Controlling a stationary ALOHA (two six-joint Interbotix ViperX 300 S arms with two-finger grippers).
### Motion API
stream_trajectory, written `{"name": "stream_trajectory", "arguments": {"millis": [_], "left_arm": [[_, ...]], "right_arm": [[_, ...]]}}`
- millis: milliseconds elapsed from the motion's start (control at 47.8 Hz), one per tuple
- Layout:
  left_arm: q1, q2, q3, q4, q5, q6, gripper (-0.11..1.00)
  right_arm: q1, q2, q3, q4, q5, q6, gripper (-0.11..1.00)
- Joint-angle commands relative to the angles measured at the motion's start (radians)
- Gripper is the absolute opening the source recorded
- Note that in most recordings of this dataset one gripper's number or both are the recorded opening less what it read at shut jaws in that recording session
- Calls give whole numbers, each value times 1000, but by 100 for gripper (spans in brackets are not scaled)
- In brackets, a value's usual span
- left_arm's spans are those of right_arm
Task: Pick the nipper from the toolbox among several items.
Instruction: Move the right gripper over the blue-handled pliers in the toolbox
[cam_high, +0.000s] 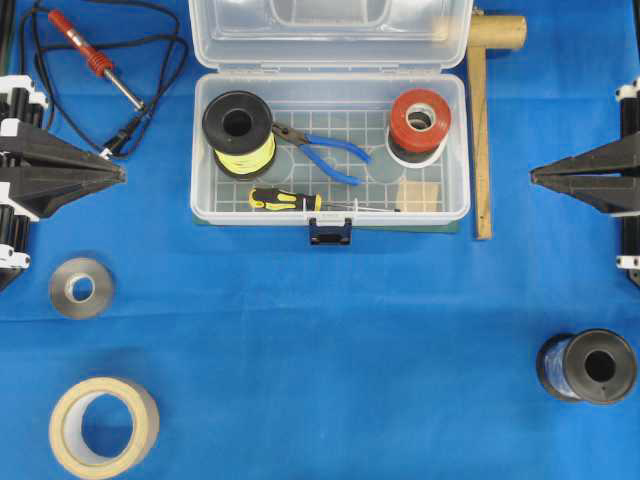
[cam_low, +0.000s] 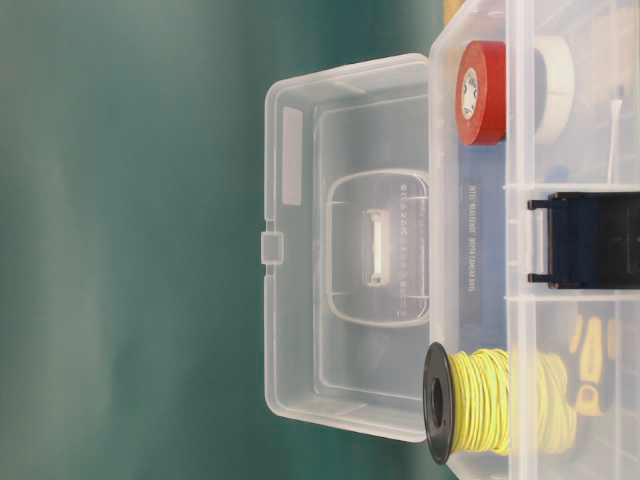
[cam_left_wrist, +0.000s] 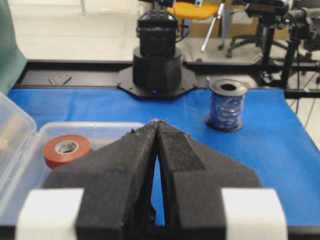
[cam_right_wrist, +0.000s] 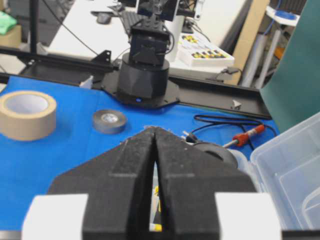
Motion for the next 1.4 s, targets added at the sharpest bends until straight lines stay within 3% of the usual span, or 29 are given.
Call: {"name": "stream_trajectory", "arguments": {"millis": [0,146,334,648,732,857,941,1150,1380], "left_arm": [[-3,6,-17,-34,0,6,0],[-2,6,-17,-32,0,8,0],[-2,6,-17,-34,-6,8,0],[-2,6,-17,-34,-8,6,0],[0,8,-17,-34,-9,6,0],[-2,9,-14,-34,-9,2,0],[0,12,-12,-34,-8,-2,0],[-2,12,-11,-34,-5,-3,0],[-2,11,-6,-34,-3,-3,0]], "right_arm": [[-17,17,-26,6,2,8,0],[-103,97,-103,41,132,29,0],[-212,285,-242,48,281,49,0],[-272,666,-517,35,506,40,2],[-279,749,-591,28,586,38,19],[-279,867,-696,-21,675,38,58],[-281,930,-747,-44,710,40,78],[-284,1086,-838,-49,744,34,68],[-284,1193,-867,-46,758,35,68]]}}
